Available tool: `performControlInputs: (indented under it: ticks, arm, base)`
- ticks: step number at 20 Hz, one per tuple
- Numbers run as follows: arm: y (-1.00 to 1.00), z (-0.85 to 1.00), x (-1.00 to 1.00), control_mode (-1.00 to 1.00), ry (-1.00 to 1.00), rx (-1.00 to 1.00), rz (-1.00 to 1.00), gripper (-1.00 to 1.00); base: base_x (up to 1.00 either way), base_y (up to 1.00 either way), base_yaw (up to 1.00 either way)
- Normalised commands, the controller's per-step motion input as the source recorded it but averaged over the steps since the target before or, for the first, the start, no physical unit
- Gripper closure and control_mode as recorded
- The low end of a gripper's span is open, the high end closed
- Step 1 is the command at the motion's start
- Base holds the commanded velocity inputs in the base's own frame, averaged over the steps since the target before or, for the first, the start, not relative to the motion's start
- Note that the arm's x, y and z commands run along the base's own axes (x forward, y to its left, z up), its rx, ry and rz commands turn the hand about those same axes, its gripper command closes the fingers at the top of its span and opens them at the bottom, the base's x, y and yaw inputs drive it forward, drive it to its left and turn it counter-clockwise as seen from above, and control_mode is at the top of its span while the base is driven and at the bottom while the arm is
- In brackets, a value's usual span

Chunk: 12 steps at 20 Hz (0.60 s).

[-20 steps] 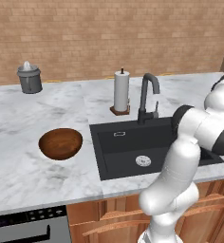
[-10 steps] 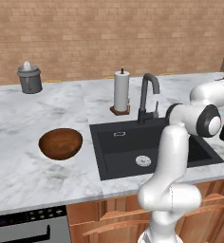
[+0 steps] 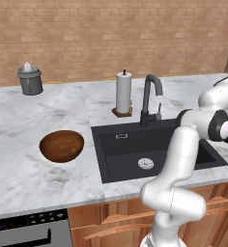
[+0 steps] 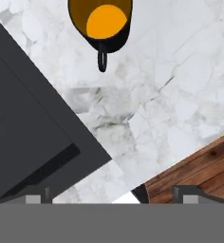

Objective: Pick the mug and place it in the sink. Pick the bowl and place it in the open cabinet and then close the cabinet.

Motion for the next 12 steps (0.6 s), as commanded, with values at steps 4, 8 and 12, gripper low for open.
performControlInputs:
  ticks: [4,8,12]
  arm:
    - [0.0,-0.34,0.35,-1.0,0.0,-0.05,0.0,-1.0]
    - [0.0,-0.42,0.34,-1.0,-0.02,-0.08,0.0,-1.0]
    - [-0.23,-0.49,0.32,-1.0,-0.03,-0.08,0.0,-1.0]
  base:
    - [0.0,0.0,0.0]
    - [0.0,0.0,0.0]
    - [0.0,0.0,0.0]
